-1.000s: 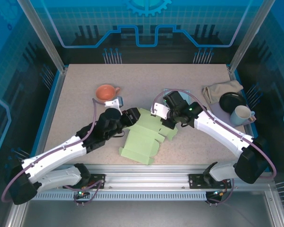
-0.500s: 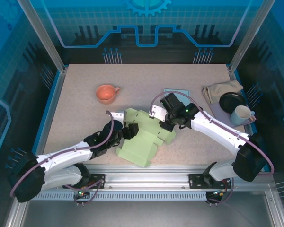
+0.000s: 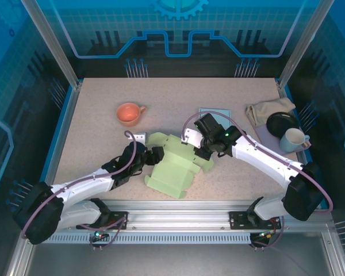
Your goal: Fold the paper box
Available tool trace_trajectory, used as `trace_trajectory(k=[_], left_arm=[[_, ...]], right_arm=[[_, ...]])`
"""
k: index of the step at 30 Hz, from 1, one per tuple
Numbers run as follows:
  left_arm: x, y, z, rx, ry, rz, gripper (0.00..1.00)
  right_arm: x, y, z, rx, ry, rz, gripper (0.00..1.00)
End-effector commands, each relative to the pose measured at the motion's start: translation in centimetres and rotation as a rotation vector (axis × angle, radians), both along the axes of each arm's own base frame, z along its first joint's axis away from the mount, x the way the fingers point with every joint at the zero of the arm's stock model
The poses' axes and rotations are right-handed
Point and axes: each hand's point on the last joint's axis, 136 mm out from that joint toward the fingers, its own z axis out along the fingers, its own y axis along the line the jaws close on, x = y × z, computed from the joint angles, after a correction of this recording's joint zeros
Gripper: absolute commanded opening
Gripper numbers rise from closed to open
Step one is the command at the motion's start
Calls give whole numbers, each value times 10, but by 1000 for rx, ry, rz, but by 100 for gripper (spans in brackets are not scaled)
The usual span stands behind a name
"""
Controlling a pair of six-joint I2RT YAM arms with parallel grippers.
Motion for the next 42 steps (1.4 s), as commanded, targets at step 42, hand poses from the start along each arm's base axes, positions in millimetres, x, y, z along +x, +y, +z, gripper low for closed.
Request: trace_trajectory(k=[42], left_arm=[[-61, 106, 21, -83, -155, 351, 60]], right_arm=[[23, -6, 17, -302, -482, 44, 0]])
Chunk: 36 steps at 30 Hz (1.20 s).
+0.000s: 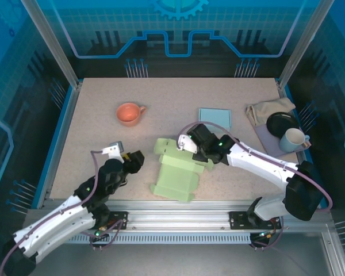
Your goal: Fold the paper box
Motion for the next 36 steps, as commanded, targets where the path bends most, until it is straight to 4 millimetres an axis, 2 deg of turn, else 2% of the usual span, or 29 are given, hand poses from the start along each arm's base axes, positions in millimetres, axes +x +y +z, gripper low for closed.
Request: trace_trajectory(k=[1, 5, 8, 11, 15, 19, 23, 26, 28, 32, 36], left_arm=[[-7, 31, -21, 64, 6, 119, 59], [-5, 34, -24, 57, -62, 125, 58], [0, 22, -25, 50, -133, 68, 55], [1, 1, -18, 65, -196, -51, 53], [3, -15, -20, 86, -203, -127, 52], [15, -34, -28, 183, -130, -191, 52], [35, -65, -49, 343, -12, -299, 55], [44, -70, -65, 433, 38, -312, 54], [43, -73, -71, 430, 19, -336, 54], [35, -85, -76, 388, -5, -411, 52], [37, -82, -74, 403, -3, -389, 50]], right_arm=[[11, -3, 28, -108, -259, 49, 0], [-4, 13, 23, -162, -412, 253, 0], [-5, 22, 15, -162, -449, 319, 0], [0, 23, 7, -209, -458, 323, 0], [4, 24, -1, -219, -447, 320, 0], [15, 17, 11, -180, -470, 263, 0], [11, 16, 18, -134, -475, 278, 0], [7, 19, 14, -125, -476, 309, 0], [8, 19, 10, -141, -472, 311, 0], [15, 18, -1, -179, -453, 301, 0], [15, 16, -5, -168, -418, 288, 0]])
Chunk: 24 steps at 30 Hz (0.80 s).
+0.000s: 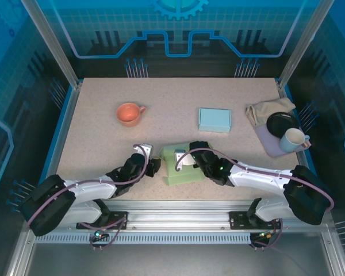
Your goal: Fold the paper box
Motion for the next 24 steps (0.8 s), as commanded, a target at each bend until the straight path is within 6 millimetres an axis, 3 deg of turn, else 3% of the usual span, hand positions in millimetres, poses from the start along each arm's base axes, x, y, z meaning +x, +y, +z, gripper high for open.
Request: trace_trajectory(k=[1, 10, 19, 24], left_arm=[[3, -5, 11, -15, -46, -19, 50], [-4, 5, 25, -56, -95, 11, 51], [10, 5, 18, 16, -96, 43, 52], [23, 18, 21, 54, -135, 130, 53]], right_arm=[[3, 0, 2, 25, 23, -6, 0], [8, -10, -9, 76, 181, -54, 0], [28, -17, -25, 79, 359, -70, 0], [47, -16, -29, 66, 396, -62, 0]])
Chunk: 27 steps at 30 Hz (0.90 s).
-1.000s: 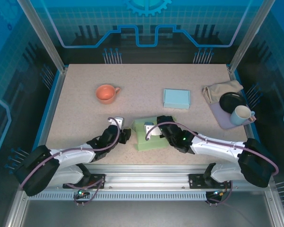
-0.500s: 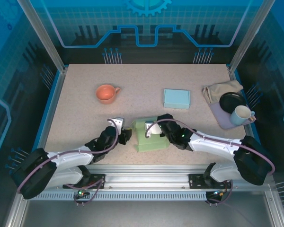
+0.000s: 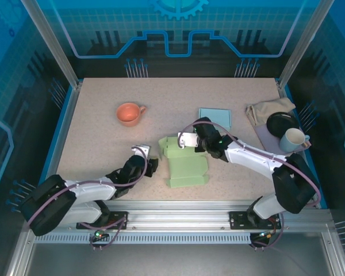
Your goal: Fold the paper box
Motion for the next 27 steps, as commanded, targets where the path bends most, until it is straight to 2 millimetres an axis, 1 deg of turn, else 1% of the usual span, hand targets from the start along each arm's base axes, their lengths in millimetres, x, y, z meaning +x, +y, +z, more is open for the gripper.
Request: trace_trajectory(k=[1, 3, 6, 8, 11, 12, 15, 20, 22, 27], left_arm=[[22, 0, 26, -3, -95, 54, 53], [25, -5, 26, -5, -95, 38, 53], [23, -17, 27, -43, -89, -15, 52], [22, -21, 29, -69, -96, -37, 52], [19, -19, 32, -83, -100, -28, 51], [18, -17, 32, -87, -101, -20, 51], [14, -11, 34, -109, -97, 0, 49], [2, -6, 34, -150, -92, -13, 48], [-4, -11, 36, -177, -89, -48, 48], [-12, -22, 38, -221, -73, -122, 49]], right_arm=[[-3, 1, -22, -26, 110, 40, 0], [1, 3, -25, -35, 113, 54, 0], [4, 7, -28, -35, 108, 65, 0], [6, 7, -29, -25, 76, 73, 0], [6, 7, -29, -13, 20, 91, 0], [3, 4, -33, -16, 7, 95, 0], [5, 7, -22, 5, -111, 124, 0], [2, 19, 2, 19, -300, 178, 0], [2, 20, 6, 6, -344, 181, 0], [-1, 19, 10, 26, -378, 174, 0]])
